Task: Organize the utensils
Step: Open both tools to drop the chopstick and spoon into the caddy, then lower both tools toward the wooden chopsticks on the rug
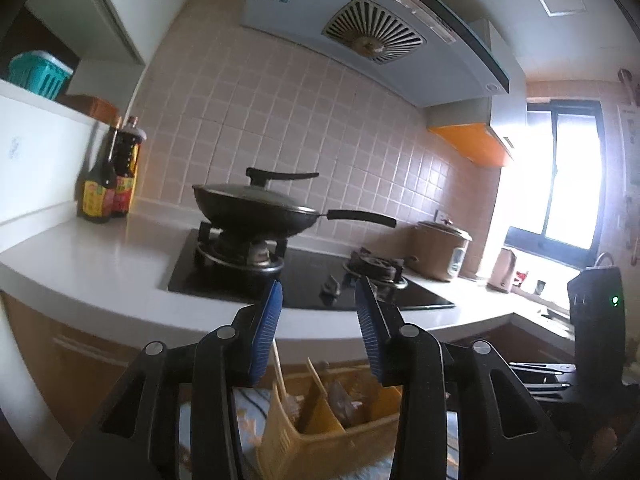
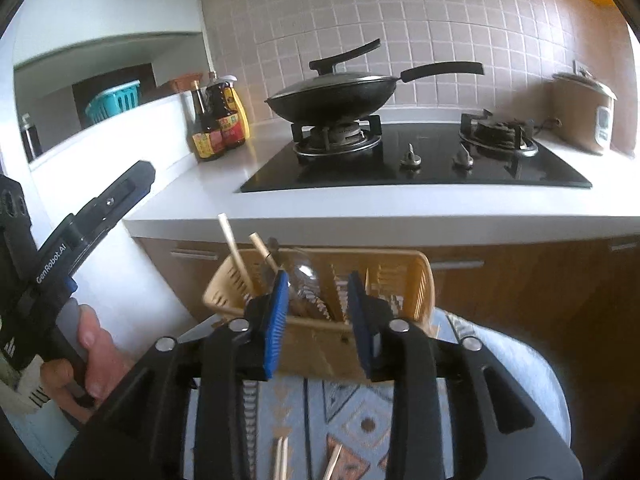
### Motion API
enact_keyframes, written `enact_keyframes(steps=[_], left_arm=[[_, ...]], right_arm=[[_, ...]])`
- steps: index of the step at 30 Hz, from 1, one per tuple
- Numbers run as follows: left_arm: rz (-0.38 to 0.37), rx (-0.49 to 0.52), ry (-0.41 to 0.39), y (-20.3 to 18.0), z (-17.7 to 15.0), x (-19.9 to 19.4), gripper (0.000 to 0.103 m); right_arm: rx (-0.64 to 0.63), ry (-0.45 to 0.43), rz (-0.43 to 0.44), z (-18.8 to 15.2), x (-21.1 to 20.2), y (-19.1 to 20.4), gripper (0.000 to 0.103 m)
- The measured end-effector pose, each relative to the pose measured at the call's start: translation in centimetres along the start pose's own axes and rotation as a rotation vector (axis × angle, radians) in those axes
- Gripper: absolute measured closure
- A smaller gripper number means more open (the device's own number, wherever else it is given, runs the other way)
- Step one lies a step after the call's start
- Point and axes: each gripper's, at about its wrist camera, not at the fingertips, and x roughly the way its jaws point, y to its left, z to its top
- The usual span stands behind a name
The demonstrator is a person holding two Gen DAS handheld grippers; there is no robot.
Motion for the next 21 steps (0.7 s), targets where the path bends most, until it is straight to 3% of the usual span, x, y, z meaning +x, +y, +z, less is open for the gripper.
enact_keyframes(steps=[1, 3, 5, 9, 11, 12, 13, 15, 17, 21], left_arm=[[-0.018, -0.014, 0.017, 0.1, 0.3, -0.7, 0.065], [-0.041, -0.031, 0.066, -0.1, 0.8, -1.7, 0.065], [-0.052, -0.047, 0.144, -0.4, 1.0, -2.4, 0.065], [-0.106, -0.148, 0.38, -0.2, 0.4, -2.3, 0.065], [-0.141, -0.215, 0.512, 0.1, -0.9, -1.9, 0.064], [-0.156, -0.24, 0.576, 0.2, -1.8, -1.6, 0.063], [-0.172, -0.235, 0.618, 0.0, -2.8, -1.5, 0.053], [-0.156, -0.163, 0.658, -0.8, -4.5, -1.6, 0.045], [-0.101, -0.105, 0.682, -1.4, -6.4, -1.7, 0.045], [-0.088, -0.116, 0.772, -1.4, -10.2, -1.0, 0.045]], right_arm=[[0.002, -0.002, -0.011, -0.2, -1.0, 0.1, 0.068], [0.007, 0.014, -0.041, -0.7, -2.5, 0.4, 0.052], [0.019, 0.057, -0.044, -1.2, -3.6, 0.7, 0.052], [0.086, 0.199, -0.037, -2.7, -4.5, 0.7, 0.052], [0.156, 0.285, 0.015, -4.0, -4.3, 0.1, 0.052], [0.181, 0.32, 0.029, -4.6, -4.0, -0.1, 0.052], [0.197, 0.35, 0.03, -5.1, -3.6, -0.3, 0.052], [0.216, 0.406, 0.006, -6.8, -2.9, -0.7, 0.052], [0.223, 0.458, -0.008, -8.6, -1.9, -0.9, 0.052], [0.257, 0.534, 0.017, -12.0, -0.4, -1.3, 0.055]])
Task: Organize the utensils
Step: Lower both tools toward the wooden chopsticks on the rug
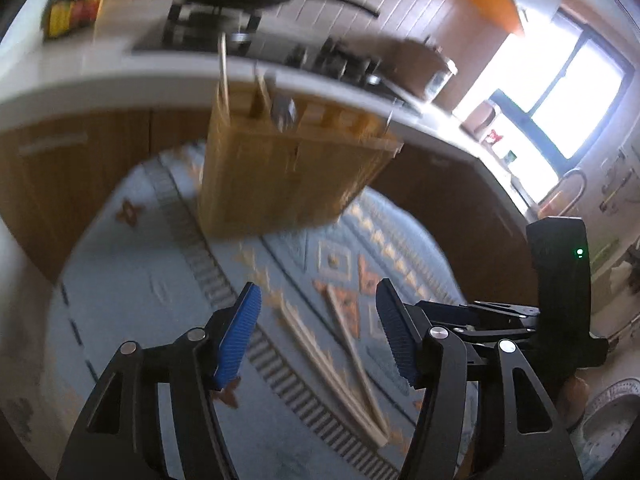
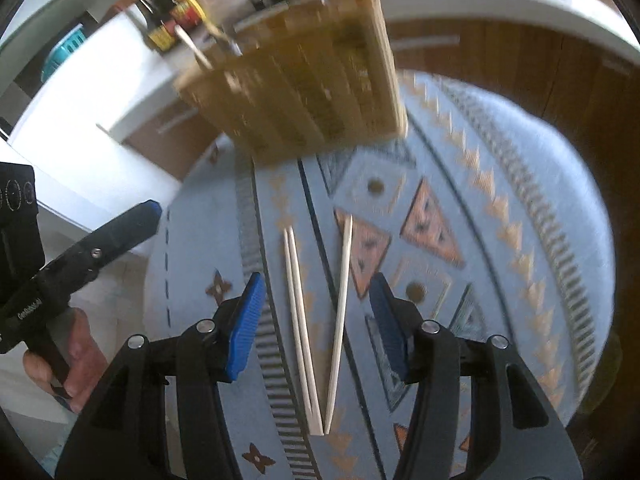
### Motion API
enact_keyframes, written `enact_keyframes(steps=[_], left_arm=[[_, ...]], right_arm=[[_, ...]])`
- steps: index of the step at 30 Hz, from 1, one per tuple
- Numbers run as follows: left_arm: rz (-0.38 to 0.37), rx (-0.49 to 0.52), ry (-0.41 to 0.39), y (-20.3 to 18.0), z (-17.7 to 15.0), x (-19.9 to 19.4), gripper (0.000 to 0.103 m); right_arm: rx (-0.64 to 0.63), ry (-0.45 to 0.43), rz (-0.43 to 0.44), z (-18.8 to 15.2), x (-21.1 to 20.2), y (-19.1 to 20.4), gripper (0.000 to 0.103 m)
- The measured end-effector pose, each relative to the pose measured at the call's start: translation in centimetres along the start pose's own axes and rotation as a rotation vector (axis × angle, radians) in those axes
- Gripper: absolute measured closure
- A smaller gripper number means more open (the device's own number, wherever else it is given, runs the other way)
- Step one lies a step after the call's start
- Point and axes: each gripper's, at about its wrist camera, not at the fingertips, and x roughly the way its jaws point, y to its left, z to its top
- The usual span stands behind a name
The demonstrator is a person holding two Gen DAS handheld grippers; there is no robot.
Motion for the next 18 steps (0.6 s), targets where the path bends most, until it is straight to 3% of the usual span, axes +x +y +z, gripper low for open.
enact_keyframes(steps=[3, 10, 16, 18], left_arm=[[0.046, 0.008, 0.057, 0.4, -1.4, 2.3, 0.046], [0.02, -0.065, 0.187, 1.8, -3.4, 6.8, 0.05], [0.029, -0.081, 0.195, 1.7, -4.4, 7.6, 0.05], [0.029, -0.087, 0.194, 1.8, -4.6, 7.9, 0.05]], right_arm=[[0.001, 0.034, 0.005, -1.1, 1.8, -0.6, 0.06], [-0.083, 0.053, -0.046, -2.9, 4.5, 0.4, 0.071], [-0.184, 0.021, -0.145, -5.1, 5.8, 1.8, 0.074], [-0.24, -0.01, -0.205, -6.0, 5.9, 2.5, 0.083]])
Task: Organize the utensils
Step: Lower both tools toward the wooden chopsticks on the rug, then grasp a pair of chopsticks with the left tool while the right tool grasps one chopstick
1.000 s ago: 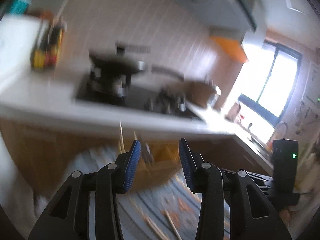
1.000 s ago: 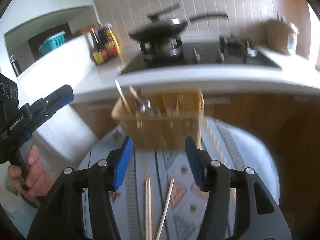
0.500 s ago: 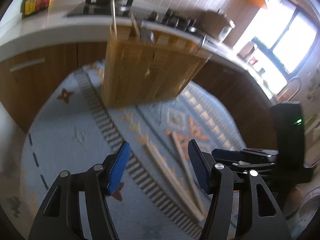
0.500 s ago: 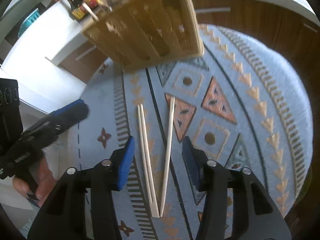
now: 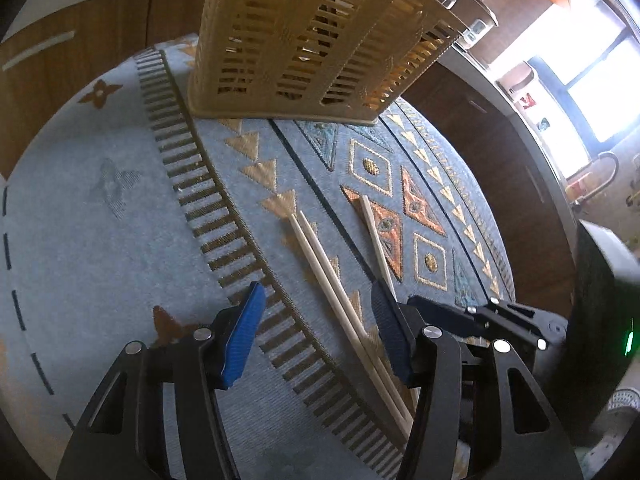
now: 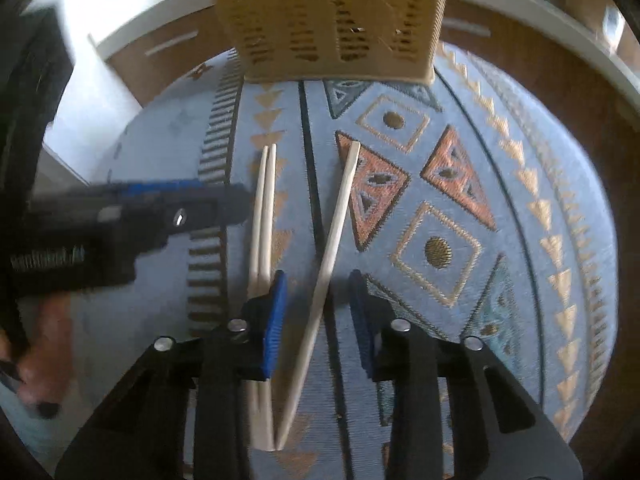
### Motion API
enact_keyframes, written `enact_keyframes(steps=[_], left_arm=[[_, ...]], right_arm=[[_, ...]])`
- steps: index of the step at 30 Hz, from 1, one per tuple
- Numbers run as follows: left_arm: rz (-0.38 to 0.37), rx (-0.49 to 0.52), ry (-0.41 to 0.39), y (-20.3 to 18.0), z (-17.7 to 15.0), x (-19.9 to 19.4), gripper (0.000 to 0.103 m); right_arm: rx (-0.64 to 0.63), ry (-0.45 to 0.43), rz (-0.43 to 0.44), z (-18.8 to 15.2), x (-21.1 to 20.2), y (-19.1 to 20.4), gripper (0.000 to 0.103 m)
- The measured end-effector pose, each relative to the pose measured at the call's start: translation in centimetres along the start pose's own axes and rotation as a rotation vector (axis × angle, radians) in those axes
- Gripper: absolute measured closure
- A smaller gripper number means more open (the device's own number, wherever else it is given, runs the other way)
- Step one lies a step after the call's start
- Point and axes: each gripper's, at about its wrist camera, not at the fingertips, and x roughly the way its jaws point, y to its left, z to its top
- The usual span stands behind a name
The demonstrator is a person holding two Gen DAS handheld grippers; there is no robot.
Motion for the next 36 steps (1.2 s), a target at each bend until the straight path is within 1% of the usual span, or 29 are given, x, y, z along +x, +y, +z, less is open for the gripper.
enact_keyframes(steps=[1, 2, 3, 5, 8, 9, 11, 13, 14, 17, 20, 21, 22, 23, 24, 25, 27, 31, 34, 36], left_arm=[[0.0, -0.003, 0.003, -0.1, 0.0, 0.0, 0.05], [-0.003, -0.01, 0.006, -0.1, -0.1, 0.2, 0.05], [0.002, -0.01, -0.001, -0.2, -0.1, 0.3, 0.05], [0.02, 0.002, -0.011, -0.8, -0.3, 0.5, 0.05], [0.051, 0.023, -0.024, -1.9, -0.7, 0.9, 0.048], [0.073, 0.036, -0.034, -2.4, -0.9, 1.1, 0.046], [0.117, 0.059, -0.05, -3.3, -1.2, 1.3, 0.046], [0.167, 0.092, -0.067, -4.4, -1.8, 1.6, 0.041], [0.186, 0.111, -0.07, -4.7, -2.1, 1.6, 0.04], [0.267, 0.178, -0.073, -6.5, -2.9, 2.3, 0.04], [0.35, 0.249, -0.081, -7.5, -3.5, 3.1, 0.041], [0.377, 0.266, -0.087, -7.7, -3.7, 3.2, 0.045], [0.381, 0.282, -0.093, -7.8, -3.8, 3.1, 0.051], [0.375, 0.29, -0.091, -7.9, -3.9, 3.1, 0.054], [0.386, 0.308, -0.086, -8.0, -3.9, 3.0, 0.063], [0.378, 0.33, -0.072, -8.2, -3.9, 2.9, 0.074], [0.371, 0.351, -0.048, -8.0, -3.8, 2.7, 0.085], [0.304, 0.417, -0.012, -6.9, -3.9, 2.2, 0.088], [0.263, 0.452, 0.027, -6.4, -3.9, 1.8, 0.091], [0.256, 0.486, 0.051, -6.0, -3.9, 1.4, 0.092]], right_arm=[[-0.008, -0.009, -0.021, -0.3, -0.1, 0.2, 0.088], [-0.01, -0.017, -0.034, -0.6, -0.1, 0.2, 0.097], [-0.008, -0.019, -0.03, -0.8, -0.2, 0.1, 0.098], [0.002, -0.022, -0.016, -1.0, -0.4, -0.5, 0.098], [0.014, -0.035, -0.031, -1.5, -0.8, -2.1, 0.098], [0.022, -0.038, -0.028, -1.9, -1.1, -2.6, 0.098], [0.038, -0.042, -0.03, -2.7, -1.8, -3.3, 0.099], [0.052, -0.052, -0.029, -3.7, -2.4, -4.0, 0.099], [0.061, -0.06, -0.031, -4.3, -2.7, -4.3, 0.099], [0.077, -0.077, -0.031, -5.4, -3.2, -4.8, 0.099], [0.097, -0.087, -0.006, -6.0, -3.6, -5.2, 0.099], [0.098, -0.087, -0.002, -6.0, -3.5, -5.2, 0.099], [0.099, -0.088, 0.002, -6.0, -3.6, -5.3, 0.099], [0.1, -0.088, 0.004, -6.1, -3.6, -5.3, 0.098], [0.1, -0.088, 0.006, -5.9, -3.5, -5.3, 0.099], [0.101, -0.087, 0.008, -5.9, -3.5, -5.3, 0.099], [0.105, -0.082, 0.017, -5.6, -3.4, -5.3, 0.098], [0.143, -0.068, 0.064, -5.5, -3.3, -5.9, 0.098], [0.154, -0.065, 0.064, -5.5, -3.4, -6.0, 0.098], [0.149, -0.065, 0.059, -5.5, -3.5, -5.9, 0.098]])
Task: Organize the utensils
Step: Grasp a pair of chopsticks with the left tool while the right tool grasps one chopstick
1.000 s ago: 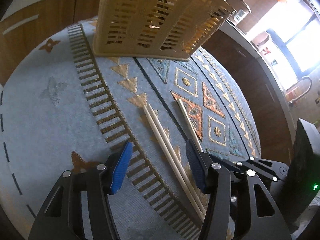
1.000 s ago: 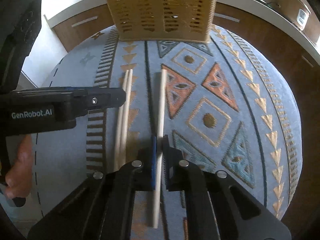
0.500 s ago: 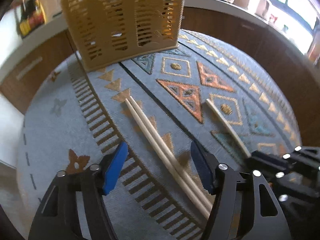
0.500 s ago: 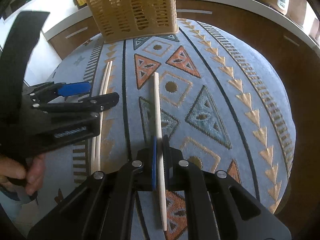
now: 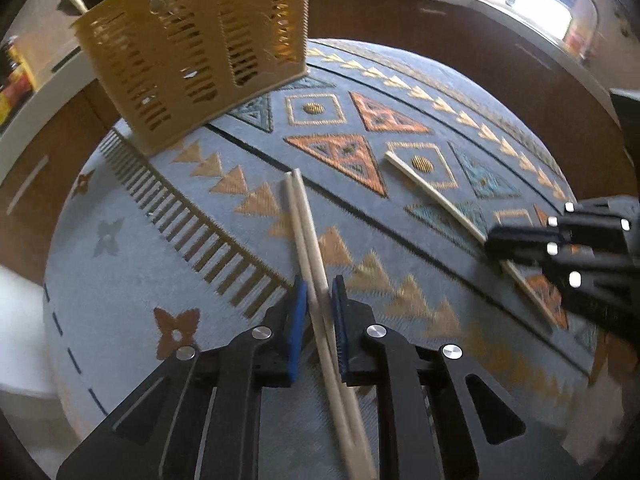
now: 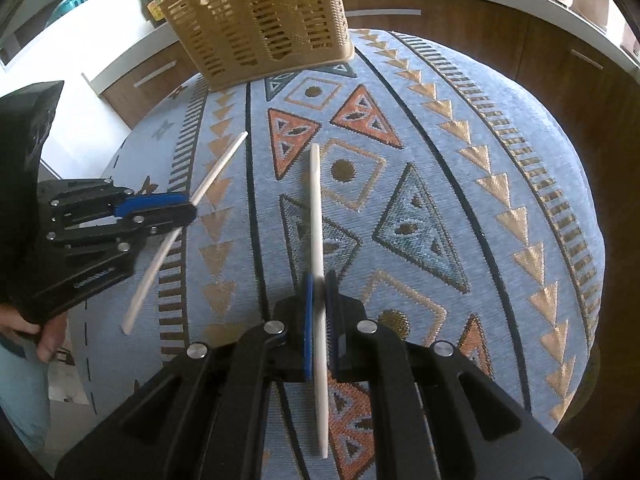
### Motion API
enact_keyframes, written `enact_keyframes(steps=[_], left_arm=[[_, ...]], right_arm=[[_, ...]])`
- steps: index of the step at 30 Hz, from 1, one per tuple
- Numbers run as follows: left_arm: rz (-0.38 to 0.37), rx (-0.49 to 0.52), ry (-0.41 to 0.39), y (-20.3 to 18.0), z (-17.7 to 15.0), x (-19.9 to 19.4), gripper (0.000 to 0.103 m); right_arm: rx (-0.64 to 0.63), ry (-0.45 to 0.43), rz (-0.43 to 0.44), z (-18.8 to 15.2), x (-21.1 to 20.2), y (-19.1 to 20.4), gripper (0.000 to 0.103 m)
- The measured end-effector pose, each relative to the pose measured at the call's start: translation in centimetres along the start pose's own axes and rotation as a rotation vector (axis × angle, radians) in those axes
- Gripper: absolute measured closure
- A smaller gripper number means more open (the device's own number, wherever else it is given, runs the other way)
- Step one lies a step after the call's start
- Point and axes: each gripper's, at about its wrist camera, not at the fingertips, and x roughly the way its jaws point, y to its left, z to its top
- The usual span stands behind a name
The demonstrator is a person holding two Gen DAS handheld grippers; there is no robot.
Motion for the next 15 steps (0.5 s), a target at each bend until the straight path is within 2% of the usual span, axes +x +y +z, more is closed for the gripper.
enact_keyframes(steps=[3, 6, 7, 10, 12, 15], left_arm=[[0.015, 0.021, 0.011, 0.5, -0.2, -0.1, 0.091], [-0.046, -0.029, 0.023, 1.4, 0.2, -0.1, 0.089], [-0.071, -0.049, 0.027, 1.8, 0.5, -0.1, 0.083], [-0.128, -0.095, 0.033, 2.8, 1.4, 0.0, 0.08], [-0.151, -0.108, 0.064, 3.0, 1.8, 0.4, 0.08], [-0.135, -0.09, 0.087, 3.0, 2.6, 0.8, 0.08]], right_arm=[[-0.016, 0.006, -0.015, 0.1, 0.1, 0.2, 0.098], [-0.019, 0.032, -0.016, 0.5, 0.4, 0.3, 0.098], [-0.018, 0.043, -0.015, 0.7, 0.5, 0.4, 0.097], [-0.035, 0.076, -0.013, 1.7, 0.7, 0.5, 0.088], [-0.047, 0.08, -0.022, 2.5, 0.7, 0.6, 0.076], [-0.07, 0.084, -0.013, 4.2, 0.7, 0.8, 0.075]])
